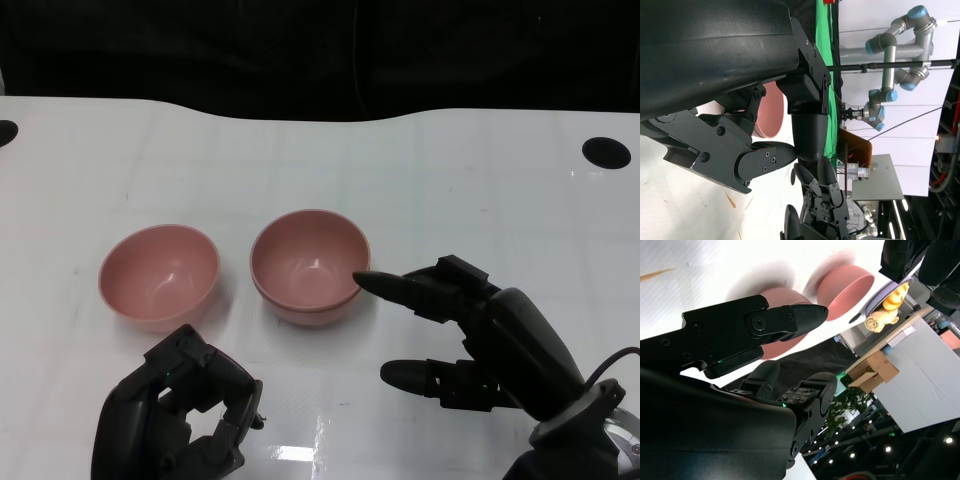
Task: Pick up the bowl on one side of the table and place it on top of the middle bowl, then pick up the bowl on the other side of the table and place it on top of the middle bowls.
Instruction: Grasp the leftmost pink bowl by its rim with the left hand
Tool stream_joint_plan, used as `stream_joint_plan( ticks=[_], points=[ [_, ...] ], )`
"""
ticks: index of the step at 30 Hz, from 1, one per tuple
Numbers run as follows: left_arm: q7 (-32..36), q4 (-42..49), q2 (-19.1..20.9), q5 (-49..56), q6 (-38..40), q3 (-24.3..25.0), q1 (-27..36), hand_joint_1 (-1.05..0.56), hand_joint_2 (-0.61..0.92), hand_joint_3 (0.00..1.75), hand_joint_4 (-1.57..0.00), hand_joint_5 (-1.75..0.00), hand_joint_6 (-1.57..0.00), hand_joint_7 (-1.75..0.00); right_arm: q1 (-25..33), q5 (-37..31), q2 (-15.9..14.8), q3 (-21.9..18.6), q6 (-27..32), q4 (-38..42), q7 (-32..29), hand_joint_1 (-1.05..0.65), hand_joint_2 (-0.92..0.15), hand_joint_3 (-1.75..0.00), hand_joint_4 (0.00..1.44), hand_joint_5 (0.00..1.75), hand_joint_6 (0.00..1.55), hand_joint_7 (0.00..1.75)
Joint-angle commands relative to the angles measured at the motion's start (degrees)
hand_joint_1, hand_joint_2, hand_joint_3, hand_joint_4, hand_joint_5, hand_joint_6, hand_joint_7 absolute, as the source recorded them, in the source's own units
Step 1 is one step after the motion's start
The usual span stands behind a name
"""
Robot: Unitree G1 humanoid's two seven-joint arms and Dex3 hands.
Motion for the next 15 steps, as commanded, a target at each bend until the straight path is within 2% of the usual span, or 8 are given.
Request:
stream_joint_plan(
  ticks=[1, 2, 3, 5, 8, 15],
  points=[
    [0.0, 0.5, 0.4, -0.6, -0.7, 0.4, -0.3, -0.18, 0.7, 0.8, -0.74, -1.65, -0.73, -1.4, 0.6, 0.9, -0.1, -1.4, -0.9, -1.0, 0.7, -0.44, -0.92, -0.17, 0.32, 0.89, 0.57, 0.19],
    [0.1, 0.8, 0.5, -0.7, -0.8, 0.8, -0.8, -0.18, 0.69, 0.8, -0.74, -1.65, -0.73, -1.4, 3.0, 6.7, -0.9, -2.1, -3.5, -2.2, 2.9, -0.44, -0.92, -0.17, 0.32, 0.89, 0.57, 0.19],
    [0.1, 1.1, 0.4, -1.1, -0.9, 1.1, -1.3, -0.18, 0.7, 0.77, -0.75, -1.56, -0.74, -1.36, 4.9, 11.7, -1.4, -2.8, -5.6, -3.1, 4.9, -0.35, -0.92, -0.19, 0.46, 0.97, 0.7, 0.27],
    [0.0, 1.5, 0.3, -1.8, -1.1, 1.5, -1.8, -0.17, 0.74, 0.68, -0.76, -1.43, -0.75, -1.24, 7.1, 18.0, -1.7, -3.8, -8.9, -3.5, 8.0, -0.27, -0.92, -0.2, 0.58, 1.02, 0.81, 0.32],
    [0.5, 1.1, -0.1, -1.8, -1.0, 1.8, -1.7, -0.18, 0.84, 0.46, -0.76, -1.31, -0.77, -1.08, 8.3, 21.5, -0.8, -5.0, -11.5, -2.6, 10.6, -0.25, -0.92, -0.21, 0.67, 1.06, 0.88, 0.36],
    [0.5, 1.0, -0.2, -1.7, -0.9, 2.0, -1.6, -0.18, 0.87, 0.4, -0.76, -1.28, -0.78, -1.02, 8.9, 22.7, 0.9, -7.2, -12.3, -2.3, 14.2, -0.25, -0.92, -0.21, 0.7, 1.06, 0.9, 0.38]
  ],
)
